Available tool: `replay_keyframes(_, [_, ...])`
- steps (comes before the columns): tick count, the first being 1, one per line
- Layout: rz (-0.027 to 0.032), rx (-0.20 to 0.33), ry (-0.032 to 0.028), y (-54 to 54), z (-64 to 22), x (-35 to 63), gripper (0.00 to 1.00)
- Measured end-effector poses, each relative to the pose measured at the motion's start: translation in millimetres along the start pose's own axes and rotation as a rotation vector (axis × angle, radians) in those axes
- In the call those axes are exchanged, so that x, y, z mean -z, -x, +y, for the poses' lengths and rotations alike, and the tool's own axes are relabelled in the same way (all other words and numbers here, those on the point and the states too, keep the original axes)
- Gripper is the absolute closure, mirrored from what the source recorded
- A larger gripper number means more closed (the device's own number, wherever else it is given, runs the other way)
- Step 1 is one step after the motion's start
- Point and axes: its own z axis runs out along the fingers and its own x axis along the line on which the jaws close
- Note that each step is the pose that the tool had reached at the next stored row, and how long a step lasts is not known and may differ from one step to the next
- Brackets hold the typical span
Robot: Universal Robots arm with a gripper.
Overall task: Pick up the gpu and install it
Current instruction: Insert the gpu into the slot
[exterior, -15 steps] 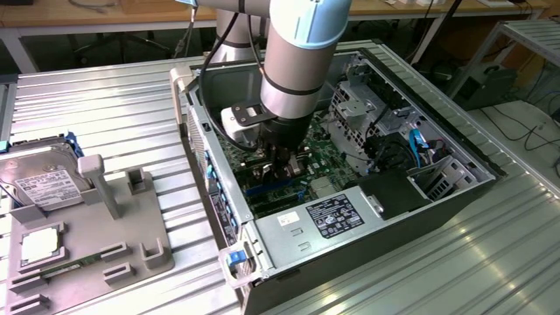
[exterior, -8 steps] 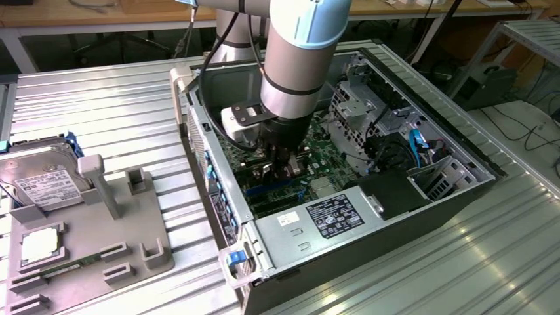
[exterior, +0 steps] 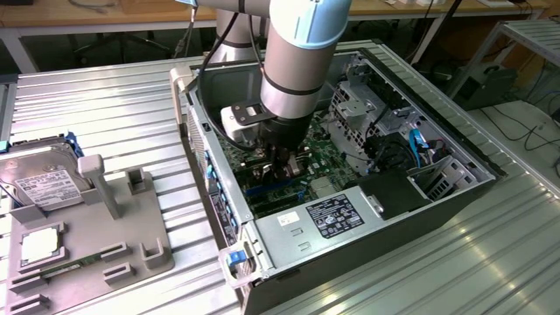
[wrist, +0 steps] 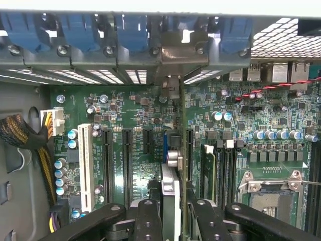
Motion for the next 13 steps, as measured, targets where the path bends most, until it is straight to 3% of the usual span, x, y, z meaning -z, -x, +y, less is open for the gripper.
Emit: replay_keyframes(13, [0.0008, -0.016, -0.0009, 0.0, 0.0, 0.0, 0.72])
